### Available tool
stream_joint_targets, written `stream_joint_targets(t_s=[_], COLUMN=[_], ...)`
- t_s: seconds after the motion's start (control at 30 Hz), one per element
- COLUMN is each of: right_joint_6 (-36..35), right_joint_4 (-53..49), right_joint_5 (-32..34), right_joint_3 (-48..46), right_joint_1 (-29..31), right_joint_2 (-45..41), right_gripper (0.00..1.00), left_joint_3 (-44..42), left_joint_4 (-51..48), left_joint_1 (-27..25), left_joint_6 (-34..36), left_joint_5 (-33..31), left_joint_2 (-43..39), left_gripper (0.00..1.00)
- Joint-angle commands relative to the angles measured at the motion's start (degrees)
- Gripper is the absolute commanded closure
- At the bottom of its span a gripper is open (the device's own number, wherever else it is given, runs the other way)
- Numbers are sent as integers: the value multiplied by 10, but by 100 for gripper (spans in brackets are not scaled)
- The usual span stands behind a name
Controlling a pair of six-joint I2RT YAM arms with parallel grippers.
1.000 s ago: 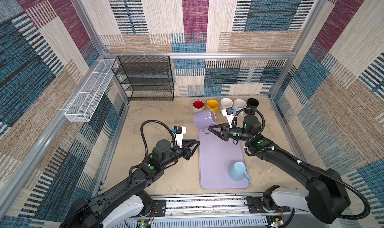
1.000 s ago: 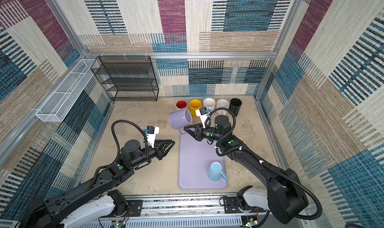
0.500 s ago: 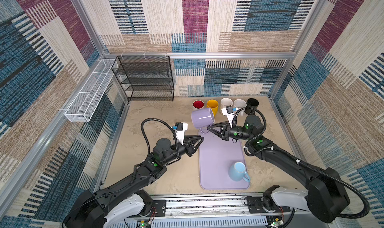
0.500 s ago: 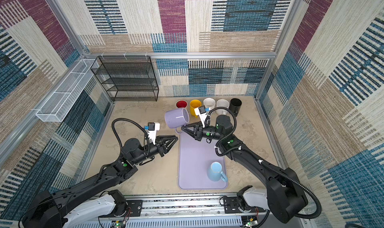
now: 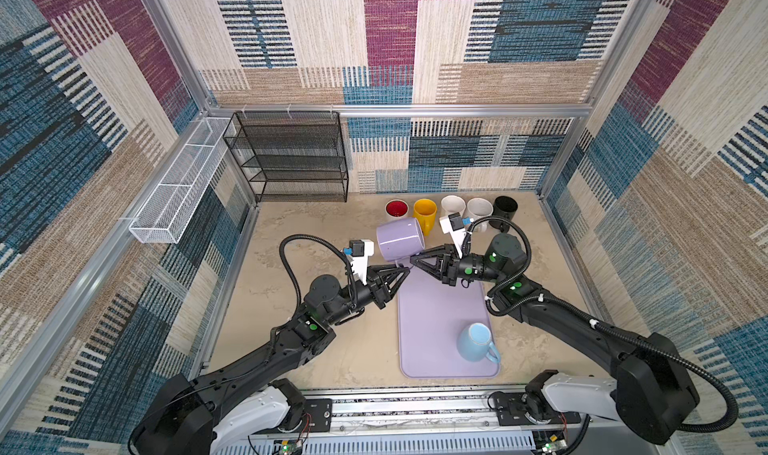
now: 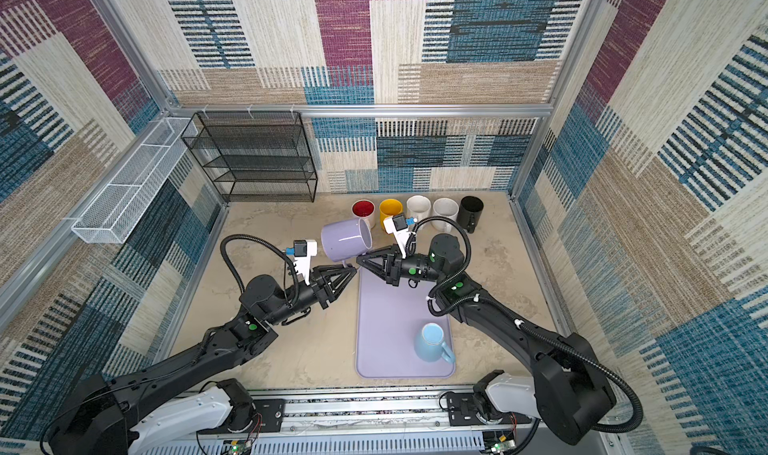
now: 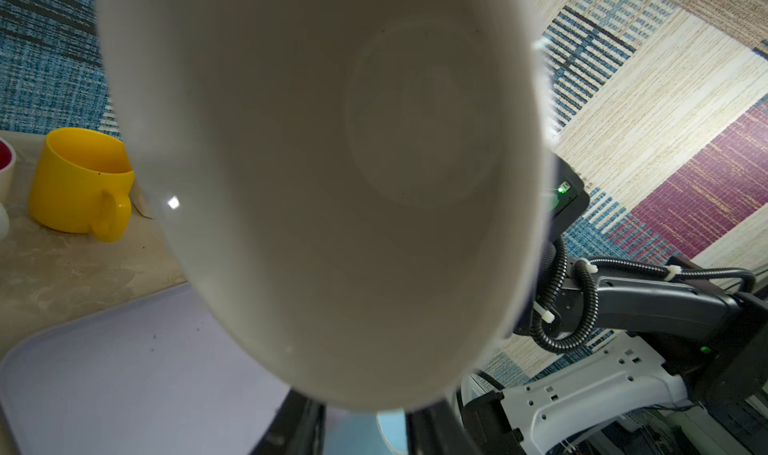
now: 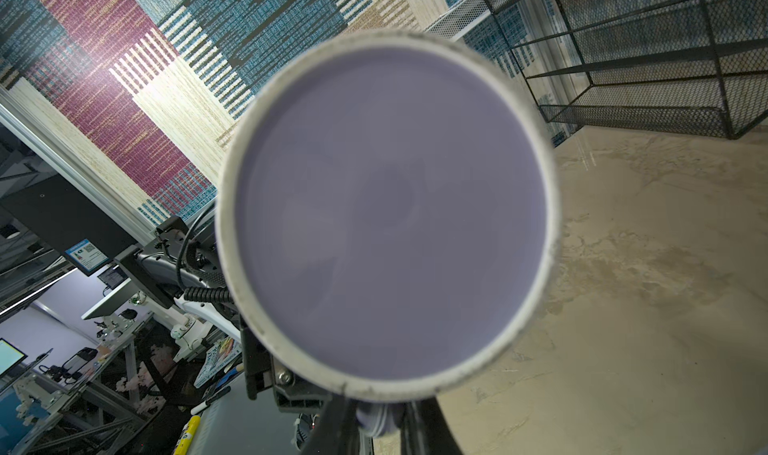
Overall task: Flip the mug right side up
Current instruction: 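Close the left gripper on the purple mug rim while the right gripper holds it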
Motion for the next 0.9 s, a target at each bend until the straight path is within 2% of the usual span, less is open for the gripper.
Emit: stream_joint_targets(t_s=[0.0,0.1,0.17,0.6,0.87], right_joint_6=[13,23,33,74,102], right_joint_4=[70,90,111,172,204], right_joint_5=[-11,-17,-25,-62,-55], right_joint_3=[-1,-7,-11,-13,-16], right_joint_1=[6,9,10,22,40], right_joint_2=[4,9,15,42,59], right_gripper=[100,100,100,100,100], left_joint_3=[3,2,2,-13,-16], left_joint_4=[40,40,41,66,80], left_joint_1=[2,2,2,5,7], left_joint_6=[-6,2,6,6,4], left_joint_5=[-2,4,10,20,15], left_joint_2=[-3,-9,-13,-31,-31], left_gripper=[69,76,78,79,78])
